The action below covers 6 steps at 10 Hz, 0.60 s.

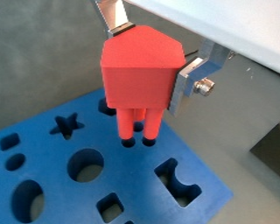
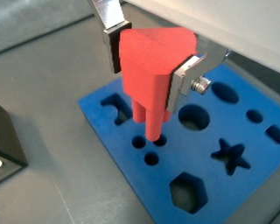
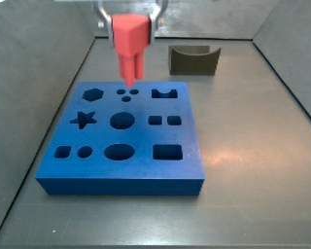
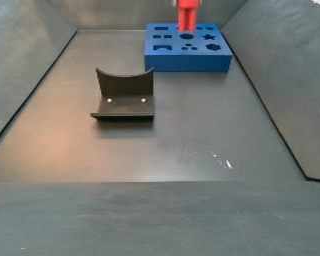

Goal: Insert the 3 prong object.

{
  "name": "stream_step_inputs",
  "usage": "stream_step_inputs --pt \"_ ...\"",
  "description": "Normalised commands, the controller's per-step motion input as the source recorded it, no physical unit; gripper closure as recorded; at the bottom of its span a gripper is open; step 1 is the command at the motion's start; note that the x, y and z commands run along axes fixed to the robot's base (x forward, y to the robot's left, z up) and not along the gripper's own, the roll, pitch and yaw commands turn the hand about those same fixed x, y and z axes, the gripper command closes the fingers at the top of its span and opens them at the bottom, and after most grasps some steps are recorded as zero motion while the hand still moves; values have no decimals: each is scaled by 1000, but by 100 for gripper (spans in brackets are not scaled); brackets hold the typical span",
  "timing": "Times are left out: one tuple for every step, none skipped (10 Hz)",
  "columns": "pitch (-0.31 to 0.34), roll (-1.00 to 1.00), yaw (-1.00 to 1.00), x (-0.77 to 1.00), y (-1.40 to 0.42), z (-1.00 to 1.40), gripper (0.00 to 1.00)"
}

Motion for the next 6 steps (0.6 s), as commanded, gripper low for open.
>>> stream_step_inputs --pt "0 -41 0 -60 146 -603 100" --pt "0 -40 0 -80 137 -489 100" --pt "0 0 0 -34 131 -246 100" --pt "0 0 0 0 0 -89 100" --pt "-74 -34 11 -63 0 -29 100" --pt "-64 -17 97 -120 31 -89 100"
